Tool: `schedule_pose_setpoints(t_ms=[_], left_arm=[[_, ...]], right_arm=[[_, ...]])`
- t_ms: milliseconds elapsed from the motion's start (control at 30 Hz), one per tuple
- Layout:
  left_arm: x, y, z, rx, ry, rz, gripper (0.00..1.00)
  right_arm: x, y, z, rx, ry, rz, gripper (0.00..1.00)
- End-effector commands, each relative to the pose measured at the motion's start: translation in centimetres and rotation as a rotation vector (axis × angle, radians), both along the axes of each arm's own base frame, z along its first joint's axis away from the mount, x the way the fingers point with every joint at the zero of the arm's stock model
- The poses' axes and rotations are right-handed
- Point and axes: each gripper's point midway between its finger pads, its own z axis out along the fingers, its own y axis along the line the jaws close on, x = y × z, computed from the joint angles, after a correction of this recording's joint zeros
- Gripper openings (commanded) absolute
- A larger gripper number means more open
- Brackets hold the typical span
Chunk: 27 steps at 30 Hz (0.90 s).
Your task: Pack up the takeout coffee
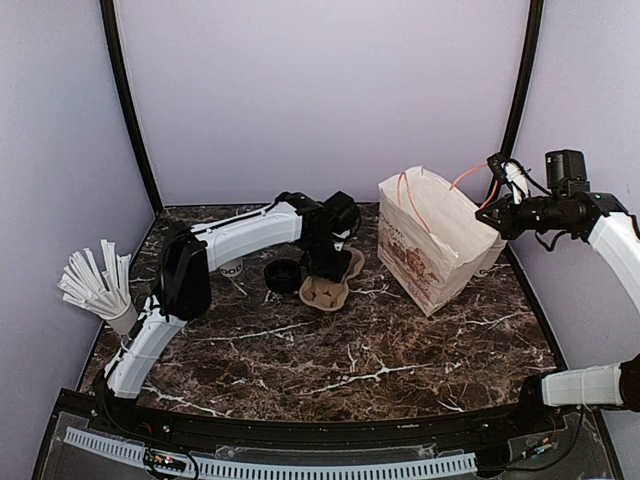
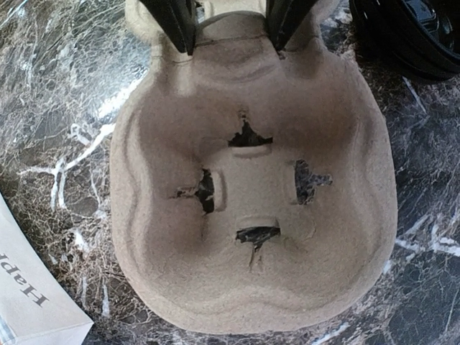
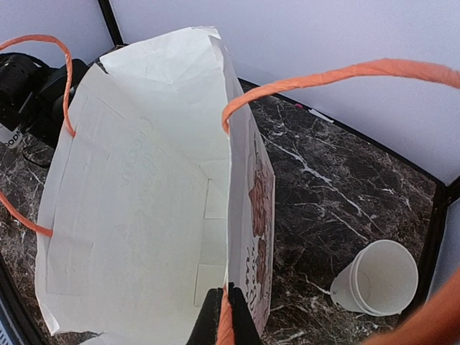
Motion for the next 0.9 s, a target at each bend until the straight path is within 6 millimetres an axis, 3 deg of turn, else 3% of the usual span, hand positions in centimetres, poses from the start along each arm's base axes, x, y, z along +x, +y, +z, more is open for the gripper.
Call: schedule_pose_setpoints(t_ms=[0,267,433,633,700,867], left_arm=[[-0.4,1.0,3.3,0.015,-0.030,-0.021,0.32],[-2.9,3.5,8.9,0.000,-0.057,-0.069,0.30],[-4.3,5.1,13.2,-0.036,-0.111,-0.100,0.30],[-6.3,7.0,20.1,-0.151,-0.199,-0.101,0.30],[-6.5,7.7,21.5,-0.162,-0.230,-0.097,0.30],[-8.1,9.0,28.4,-0.268,-0.368,-0.156,0.29]], right_arm=[[-0.1,0.2,0.9,0.010,-0.049,0.021,0.00],[-0.5,0.1,2.0,-0.046,-0.082,0.052,0.00],[-2.8,1.6,3.6,-0.045,-0.103,0.205,0.02],[-5.6,3.3,6.0,-0.025,-0.138,0.376,0.00],[-6.4,4.1,6.2,0.001,-0.131,0.430,0.00],[-8.0,7.5,6.0,0.060,-0.072,0.585,0.00]])
